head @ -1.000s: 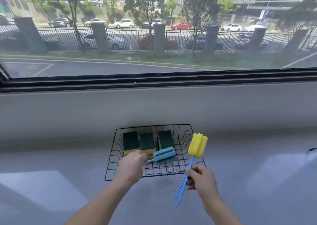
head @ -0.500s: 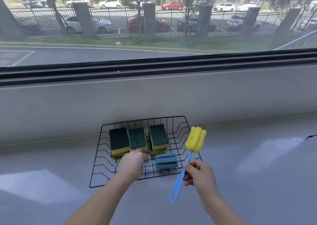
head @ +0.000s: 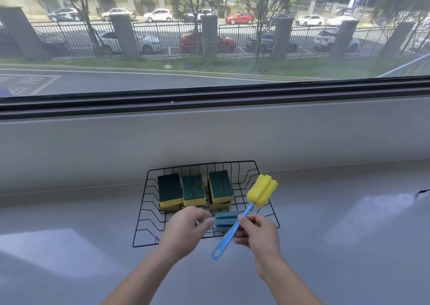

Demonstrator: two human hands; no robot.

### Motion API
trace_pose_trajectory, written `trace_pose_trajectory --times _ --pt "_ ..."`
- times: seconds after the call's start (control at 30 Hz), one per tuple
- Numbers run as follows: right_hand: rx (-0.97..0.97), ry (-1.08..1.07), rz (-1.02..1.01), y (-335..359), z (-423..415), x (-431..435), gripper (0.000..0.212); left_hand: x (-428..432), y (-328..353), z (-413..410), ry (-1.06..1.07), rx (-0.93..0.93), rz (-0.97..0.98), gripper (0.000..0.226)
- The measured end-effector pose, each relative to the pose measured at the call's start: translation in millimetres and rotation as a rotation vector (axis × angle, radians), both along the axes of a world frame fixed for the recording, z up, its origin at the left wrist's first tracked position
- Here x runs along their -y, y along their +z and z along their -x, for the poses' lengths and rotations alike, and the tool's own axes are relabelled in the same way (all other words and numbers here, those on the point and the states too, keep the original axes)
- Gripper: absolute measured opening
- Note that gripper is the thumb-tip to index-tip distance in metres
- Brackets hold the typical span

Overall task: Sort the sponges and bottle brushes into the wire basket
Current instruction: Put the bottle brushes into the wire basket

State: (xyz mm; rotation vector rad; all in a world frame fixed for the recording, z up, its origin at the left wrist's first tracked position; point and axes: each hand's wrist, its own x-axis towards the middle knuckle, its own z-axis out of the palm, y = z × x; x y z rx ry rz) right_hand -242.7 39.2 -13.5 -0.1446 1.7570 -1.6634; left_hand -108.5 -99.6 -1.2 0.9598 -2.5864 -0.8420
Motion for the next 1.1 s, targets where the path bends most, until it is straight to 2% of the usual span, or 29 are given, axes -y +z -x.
trace_pose_trajectory --times 0.1,0.2,0.3,0.4,0.57,0.7,0.77,0.9,1.0,1.1 --pt "0.019 -0.032 0.039 10 -13 12 0.016 -20 14 -5 -0.108 0.042 0.007 0.04" --pt "0.064 -0.013 0.08 17 -27 22 0.015 -25 19 -13 -0.115 0.096 0.204 0.023" --pt "0.09 0.075 0.115 18 -35 22 0.014 -14 17 -24 -0.061 0.072 0.241 0.013" --pt "-0.005 0.128 0.021 13 -29 9 0.007 11 16 -36 0.012 0.076 0.213 0.014" --pt "-0.312 0.006 -0.241 2 11 -10 0.019 49 1 -44 0.087 0.224 0.24 0.015" --pt "-0.488 0.221 -0.324 3 34 4 0.03 57 -16 -29 0.041 0.311 0.26 0.017" --pt "-0.577 0.368 -0.432 1 43 15 0.04 58 -25 -21 0.029 0.343 0.266 0.017" --pt "-0.745 0.67 -0.722 -4 58 34 0.044 63 -40 -18 0.042 0.381 0.246 0.016" --pt "-0.672 0.753 -0.751 -12 65 48 0.066 66 -45 -22 0.069 0.378 0.252 0.018" --pt "-0.653 0.802 -0.766 -18 69 61 0.073 68 -47 -23 0.089 0.37 0.248 0.018"
